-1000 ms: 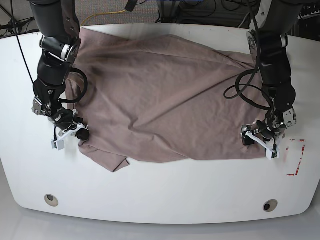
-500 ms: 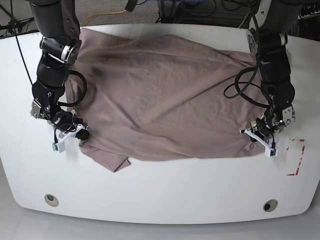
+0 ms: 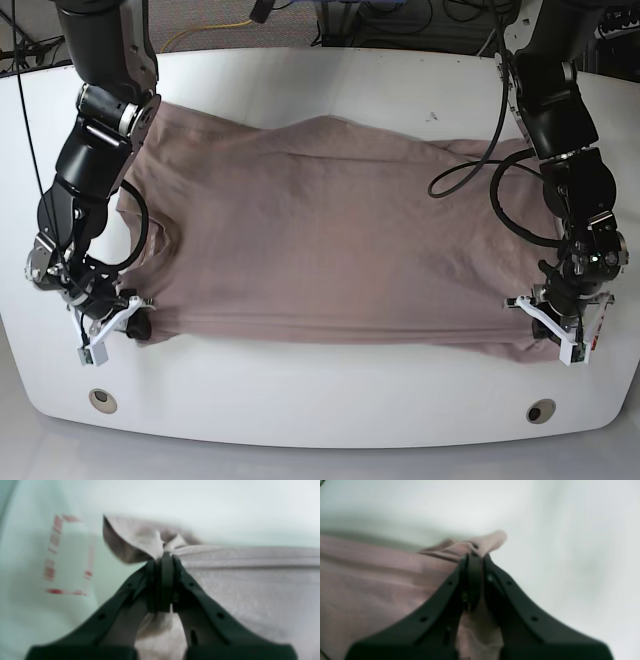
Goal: Fold the T-shirt properly
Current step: 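Lift the hem with both grippers and fold it toward the collar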
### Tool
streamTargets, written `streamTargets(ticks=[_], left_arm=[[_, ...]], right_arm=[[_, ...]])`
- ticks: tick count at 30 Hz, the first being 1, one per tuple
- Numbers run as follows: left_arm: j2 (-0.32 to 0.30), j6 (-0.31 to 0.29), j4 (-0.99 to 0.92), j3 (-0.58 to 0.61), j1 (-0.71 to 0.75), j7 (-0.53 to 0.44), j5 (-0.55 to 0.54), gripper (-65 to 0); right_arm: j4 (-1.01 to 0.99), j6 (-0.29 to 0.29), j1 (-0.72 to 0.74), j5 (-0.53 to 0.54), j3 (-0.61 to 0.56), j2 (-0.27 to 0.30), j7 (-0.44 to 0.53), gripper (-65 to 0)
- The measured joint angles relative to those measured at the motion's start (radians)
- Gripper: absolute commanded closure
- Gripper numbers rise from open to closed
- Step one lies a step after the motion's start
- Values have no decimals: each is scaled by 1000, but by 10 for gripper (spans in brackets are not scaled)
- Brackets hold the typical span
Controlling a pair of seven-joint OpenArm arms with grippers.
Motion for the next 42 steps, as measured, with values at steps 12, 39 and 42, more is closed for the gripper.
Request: streamTargets(ticks=[12, 39, 42], left_arm=[[0, -8, 304, 4, -222, 206, -22, 0], [-2, -101, 454, 1, -26, 245, -2, 0], [-2, -142, 454, 1, 71, 222, -1, 0]], right_arm=[[176, 8, 259, 24, -5, 51, -217, 0], [609, -2, -61, 163, -96, 134, -315, 0], [626, 4, -172, 177, -57, 104, -305, 0]])
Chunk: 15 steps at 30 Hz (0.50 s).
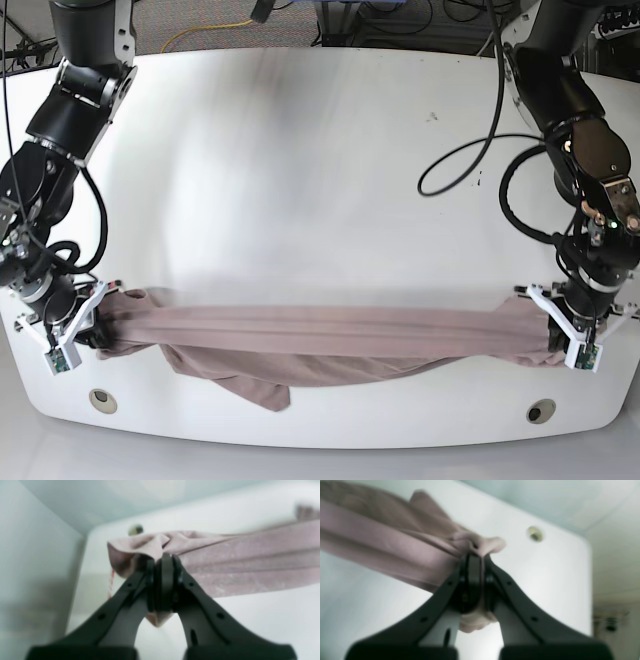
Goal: Fold the T-shirt properly
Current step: 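Lift the hem with both grippers and fold it toward the collar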
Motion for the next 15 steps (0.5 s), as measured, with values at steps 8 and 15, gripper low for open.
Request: streamTargets(ticks=[8, 15], left_arm=[[-4, -31, 9, -1, 309, -99, 7, 0], [-3, -113, 9, -87, 440, -106, 19, 0]], right_arm=[[0, -6, -236, -20, 64, -58, -2, 0], [0, -5, -378, -15, 63, -85, 29, 0]])
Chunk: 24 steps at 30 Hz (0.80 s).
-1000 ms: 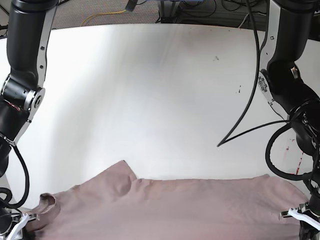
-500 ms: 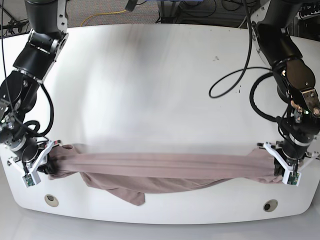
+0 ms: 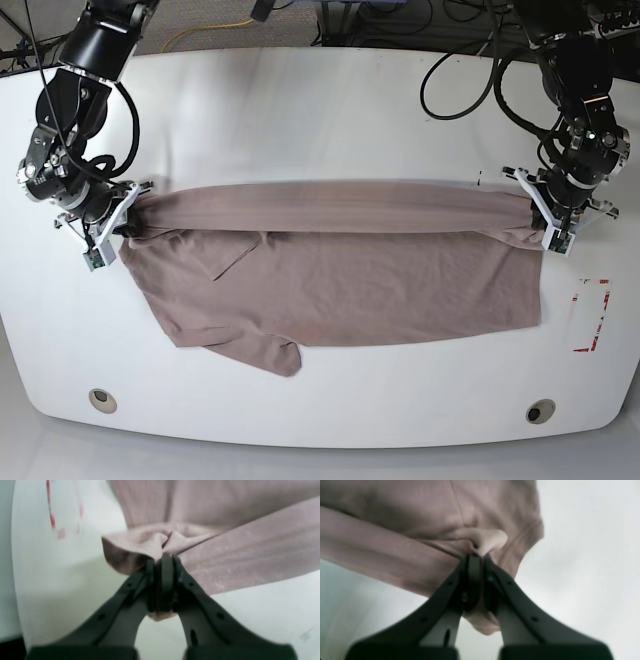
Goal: Fold the T-shirt properly
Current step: 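Lift the hem with both grippers and fold it toward the collar, then lower the folded hem at the collar and open both grippers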
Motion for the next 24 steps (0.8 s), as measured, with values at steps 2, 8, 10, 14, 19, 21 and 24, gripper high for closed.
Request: streamTargets(ticks=[2, 8, 10, 14, 19, 21, 24], left_arm=[[-1, -14, 0, -13, 28, -5, -3, 0], [2, -29, 0, -27, 94, -8, -11, 0], [-2, -29, 0, -28, 110, -13, -10, 0], [-23, -29, -1, -26, 146, -10, -14, -61], [-39, -29, -42, 18, 148, -13, -9, -389], [-51, -29, -71, 19, 152, -15, -21, -494], [-62, -24, -133, 11, 156, -2, 5, -493]], right_arm=[[2, 1, -34, 17, -1, 0, 11, 0], [4, 0, -119, 9, 0, 2, 9, 0], [13, 1, -140, 8, 0, 2, 7, 0], [49, 1, -179, 14, 0, 1, 17, -135], [50, 0, -191, 7, -2, 3, -2, -436], [49, 0, -198, 8, -2, 3, -3, -528], [51, 0, -208, -5, 7, 3, -11, -544]])
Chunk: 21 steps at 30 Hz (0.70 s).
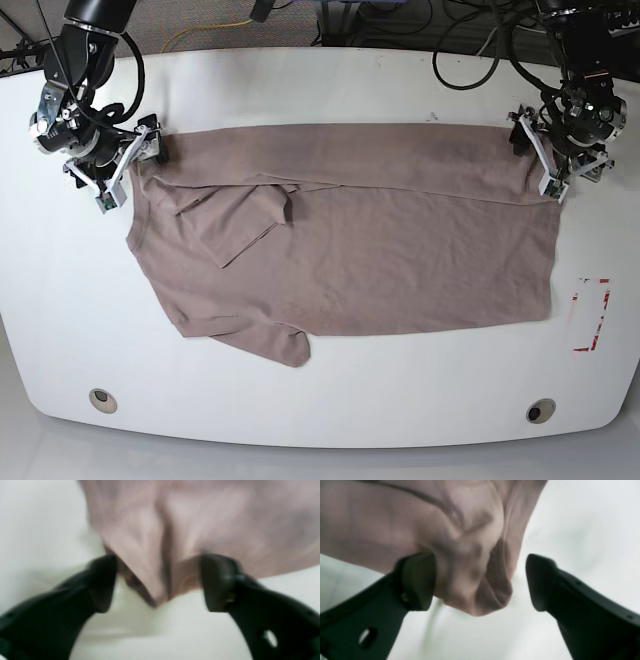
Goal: Fold the T-shirt properly
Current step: 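Lower the folded hem at the collar and open both grippers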
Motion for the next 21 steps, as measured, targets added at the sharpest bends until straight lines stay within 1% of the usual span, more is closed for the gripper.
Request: streamTargets(ticks=[2, 4, 6, 9, 11, 12, 13, 17, 21], left_arm=[[-3, -1, -6, 0, 1, 7, -2, -469], [-8, -2, 10, -3, -1, 6, -8, -461], [-11, -2, 45, -34, -10, 3, -30, -461], [-19, -1, 94, -71, -19, -6, -93, -460], [-24, 0, 112, -77, -19, -11, -183, -460], [-22, -1, 113, -72, -19, -8, -214, -458], [-19, -2, 113, -70, -19, -9, -224, -458], [-14, -1, 110, -68, -12, 0, -212, -458], [-3, -1, 69, -66, -19, -10, -219, -458]], right_arm=[[27, 0, -2, 7, 34, -6, -12, -544], [70, 2, -13, 27, 88, -8, -9, -544], [111, 0, -31, 52, 141, 5, 8, -544], [127, -7, -41, 71, 150, 16, -19, -544], [145, -6, -52, 135, 140, 9, -16, -544], [154, 0, -55, 164, 136, 5, -7, -544], [157, 1, -60, 175, 136, 0, -6, -544], [156, 0, -74, 166, 138, -9, -10, -534], [122, -2, -69, 100, 142, -61, -15, -496]])
